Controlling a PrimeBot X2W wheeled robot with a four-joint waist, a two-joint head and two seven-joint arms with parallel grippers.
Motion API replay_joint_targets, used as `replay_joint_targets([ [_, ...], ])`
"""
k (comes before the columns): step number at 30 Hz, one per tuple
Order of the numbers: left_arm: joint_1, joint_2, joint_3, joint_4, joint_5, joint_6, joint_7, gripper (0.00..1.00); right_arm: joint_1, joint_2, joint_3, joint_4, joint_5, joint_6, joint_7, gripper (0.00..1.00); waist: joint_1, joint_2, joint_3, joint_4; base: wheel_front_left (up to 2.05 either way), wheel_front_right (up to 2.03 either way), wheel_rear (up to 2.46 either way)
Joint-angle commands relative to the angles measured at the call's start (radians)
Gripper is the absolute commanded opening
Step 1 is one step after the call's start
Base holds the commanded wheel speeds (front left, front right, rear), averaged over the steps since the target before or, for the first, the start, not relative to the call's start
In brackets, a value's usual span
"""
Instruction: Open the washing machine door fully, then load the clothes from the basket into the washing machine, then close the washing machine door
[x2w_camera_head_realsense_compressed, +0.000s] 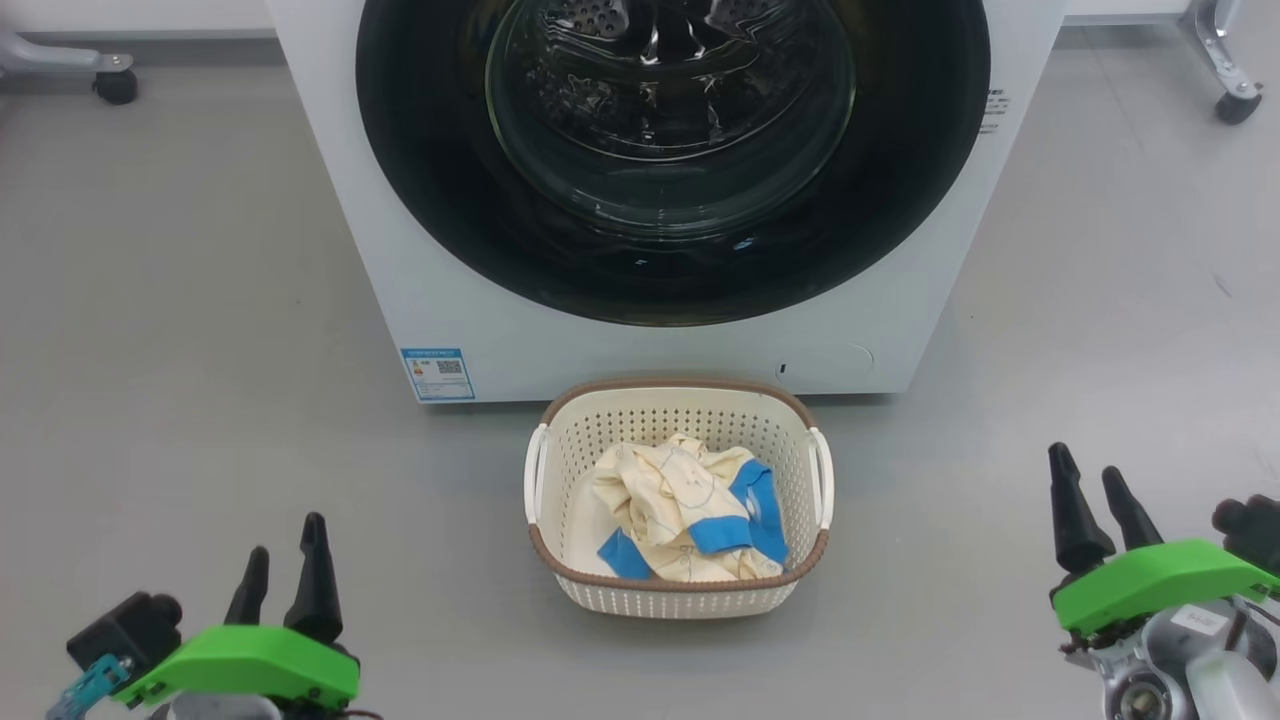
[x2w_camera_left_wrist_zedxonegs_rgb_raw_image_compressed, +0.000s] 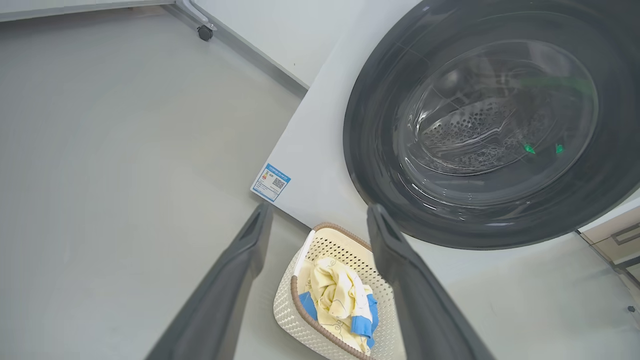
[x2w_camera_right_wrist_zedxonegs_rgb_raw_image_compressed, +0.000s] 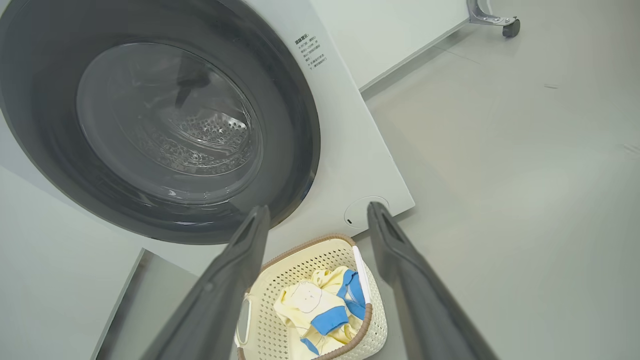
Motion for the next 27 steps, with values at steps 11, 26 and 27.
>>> replay_joint_targets([
  [11, -0.079, 0.036, 0.004, -0.025, 0.137, 0.001, -0.045, 1.0, -0.066, -0.021, 0.049, -0.061, -0.154, -0.002, -0.018, 1.0, -0.0001, -0.0001, 0.006, 0.002, 0.0, 0.0, 0.0],
  [26, -0.098, 0.061, -0.031, -0.022, 0.309, -0.002, -0.09, 1.0, -0.073, -0.023, 0.061, -0.084, -0.348, -0.002, -0.037, 1.0, -0.0001, -0.0001, 0.007, 0.004, 0.0, 0.0, 0.0],
  [27, -0.099, 0.062, -0.033, -0.022, 0.32, -0.001, -0.093, 1.0, -0.074, -0.022, 0.061, -0.085, -0.362, -0.002, -0.039, 1.0, -0.0001, -0.0001, 0.008, 0.004, 0.0, 0.0, 0.0],
])
